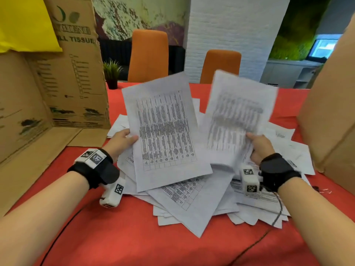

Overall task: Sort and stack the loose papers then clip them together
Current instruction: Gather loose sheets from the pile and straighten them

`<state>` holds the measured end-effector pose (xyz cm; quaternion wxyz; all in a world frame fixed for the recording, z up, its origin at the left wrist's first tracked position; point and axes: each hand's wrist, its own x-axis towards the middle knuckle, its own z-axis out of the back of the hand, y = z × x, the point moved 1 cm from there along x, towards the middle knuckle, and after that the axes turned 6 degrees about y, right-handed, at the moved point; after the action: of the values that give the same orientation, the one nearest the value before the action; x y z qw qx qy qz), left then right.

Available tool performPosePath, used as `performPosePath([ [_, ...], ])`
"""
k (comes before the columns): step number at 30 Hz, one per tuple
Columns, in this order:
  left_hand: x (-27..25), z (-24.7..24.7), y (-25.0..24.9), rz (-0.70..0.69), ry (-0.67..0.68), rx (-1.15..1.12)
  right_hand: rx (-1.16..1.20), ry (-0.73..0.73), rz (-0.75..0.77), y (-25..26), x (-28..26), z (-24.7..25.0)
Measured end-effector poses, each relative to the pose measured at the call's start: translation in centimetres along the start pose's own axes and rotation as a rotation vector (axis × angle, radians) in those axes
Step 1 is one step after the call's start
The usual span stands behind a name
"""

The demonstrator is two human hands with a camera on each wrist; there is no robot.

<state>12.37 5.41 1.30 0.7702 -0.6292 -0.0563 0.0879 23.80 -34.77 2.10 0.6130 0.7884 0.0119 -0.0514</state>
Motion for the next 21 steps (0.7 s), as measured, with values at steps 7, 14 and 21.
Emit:
performPosePath([
  [7,0.8,-2.7,0.5,-0.041,-0.09,0.114,0.086,0.447,-0.001,2.7,2.7,0.7],
  [14,0.7,-3.8,-1.6,-0.072,0.052,0.072,-0.498,0.307,0.109,-1.6,-2.9,-6.1],
  [21,1.0,-2.4,-1.1,-0.021,0.13,0.218,-0.857,0.233,0.333,-1.8,-2.9,-8.5],
])
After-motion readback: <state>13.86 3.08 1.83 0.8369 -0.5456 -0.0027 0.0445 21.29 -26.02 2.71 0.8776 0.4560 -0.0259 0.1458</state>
